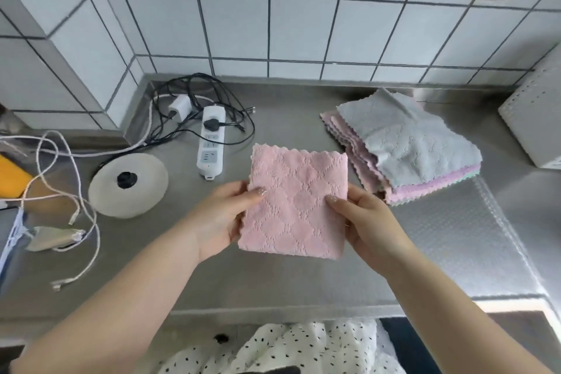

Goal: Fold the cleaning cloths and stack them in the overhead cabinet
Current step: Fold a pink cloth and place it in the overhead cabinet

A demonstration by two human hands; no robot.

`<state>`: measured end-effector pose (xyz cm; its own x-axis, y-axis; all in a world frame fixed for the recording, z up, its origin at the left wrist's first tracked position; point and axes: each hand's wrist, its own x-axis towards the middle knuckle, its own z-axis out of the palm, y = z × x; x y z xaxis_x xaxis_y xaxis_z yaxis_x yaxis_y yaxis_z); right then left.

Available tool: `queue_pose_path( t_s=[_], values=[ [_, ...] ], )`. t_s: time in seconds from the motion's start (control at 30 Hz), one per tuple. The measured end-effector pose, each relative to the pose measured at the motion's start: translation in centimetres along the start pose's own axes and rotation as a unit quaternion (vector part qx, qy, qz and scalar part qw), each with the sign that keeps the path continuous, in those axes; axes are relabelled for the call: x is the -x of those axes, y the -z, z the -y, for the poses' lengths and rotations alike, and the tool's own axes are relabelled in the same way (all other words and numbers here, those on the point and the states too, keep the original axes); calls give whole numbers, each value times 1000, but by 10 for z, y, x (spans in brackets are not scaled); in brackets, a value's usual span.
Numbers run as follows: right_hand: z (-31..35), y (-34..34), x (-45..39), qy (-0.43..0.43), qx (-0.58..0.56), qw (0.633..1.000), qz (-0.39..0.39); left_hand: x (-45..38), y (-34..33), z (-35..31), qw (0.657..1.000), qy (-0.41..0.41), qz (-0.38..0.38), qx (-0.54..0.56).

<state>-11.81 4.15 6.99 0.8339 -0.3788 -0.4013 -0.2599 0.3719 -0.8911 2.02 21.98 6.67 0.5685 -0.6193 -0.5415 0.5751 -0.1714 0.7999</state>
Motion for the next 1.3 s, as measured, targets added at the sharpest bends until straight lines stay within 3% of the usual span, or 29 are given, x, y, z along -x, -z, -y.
queue_pose_path(
  t_s=[0.27,0.4,0.63,1.0,1.3],
  values=[
    [-42,-93,65,16,-112,989,-99,43,66,-19,991,26,100,-80],
    [-60,-102,110,11,-154,975,-157,54,55,-7,978,55,168,-111],
    [-103,-113,203,69,-223,917,-324,79,6,32,925,105,319,-176],
    [-195,-168,384,119,-302,760,-563,195,-77,129,765,187,527,-320],
    [-290,-284,571,171,-366,598,-693,382,-84,252,601,248,653,-387]
  ],
)
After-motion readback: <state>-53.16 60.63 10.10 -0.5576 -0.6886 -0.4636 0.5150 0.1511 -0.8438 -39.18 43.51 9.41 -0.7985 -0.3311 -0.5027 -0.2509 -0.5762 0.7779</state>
